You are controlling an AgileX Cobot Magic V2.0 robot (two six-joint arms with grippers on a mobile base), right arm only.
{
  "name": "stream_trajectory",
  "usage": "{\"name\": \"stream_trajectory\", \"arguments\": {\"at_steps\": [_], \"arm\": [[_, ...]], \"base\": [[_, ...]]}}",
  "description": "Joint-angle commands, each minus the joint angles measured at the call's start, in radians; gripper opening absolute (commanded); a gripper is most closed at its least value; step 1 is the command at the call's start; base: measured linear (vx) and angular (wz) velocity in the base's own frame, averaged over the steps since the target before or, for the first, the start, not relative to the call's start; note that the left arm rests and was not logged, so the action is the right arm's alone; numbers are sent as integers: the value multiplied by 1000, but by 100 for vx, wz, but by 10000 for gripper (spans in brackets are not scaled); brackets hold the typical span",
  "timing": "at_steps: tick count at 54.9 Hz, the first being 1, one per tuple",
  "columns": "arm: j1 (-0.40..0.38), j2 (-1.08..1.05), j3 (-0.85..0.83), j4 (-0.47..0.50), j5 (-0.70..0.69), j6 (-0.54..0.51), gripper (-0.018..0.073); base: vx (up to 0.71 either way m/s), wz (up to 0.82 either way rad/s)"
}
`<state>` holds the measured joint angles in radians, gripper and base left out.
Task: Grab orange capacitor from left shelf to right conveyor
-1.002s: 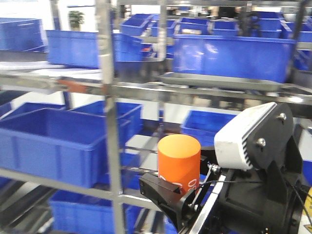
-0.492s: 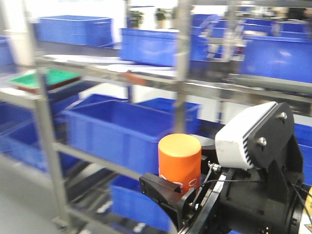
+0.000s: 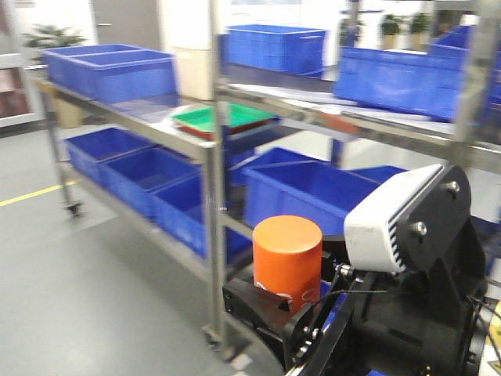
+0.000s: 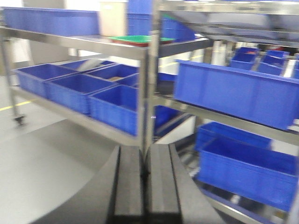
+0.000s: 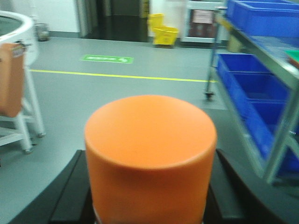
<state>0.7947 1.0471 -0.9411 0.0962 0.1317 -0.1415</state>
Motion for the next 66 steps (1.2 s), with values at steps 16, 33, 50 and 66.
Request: {"name": "stream_trajectory", "arguments": {"at_steps": [16,33,50,66], "arm": [[0,-21,-31,-1,-92,-6,-7],[0,-21,-31,-1,-92,-6,-7],[0,-21,-31,-1,-92,-6,-7],[0,-21,-31,-1,-92,-6,-7]], "base": [[5,57],[9,53],[14,56],[18,65]]}}
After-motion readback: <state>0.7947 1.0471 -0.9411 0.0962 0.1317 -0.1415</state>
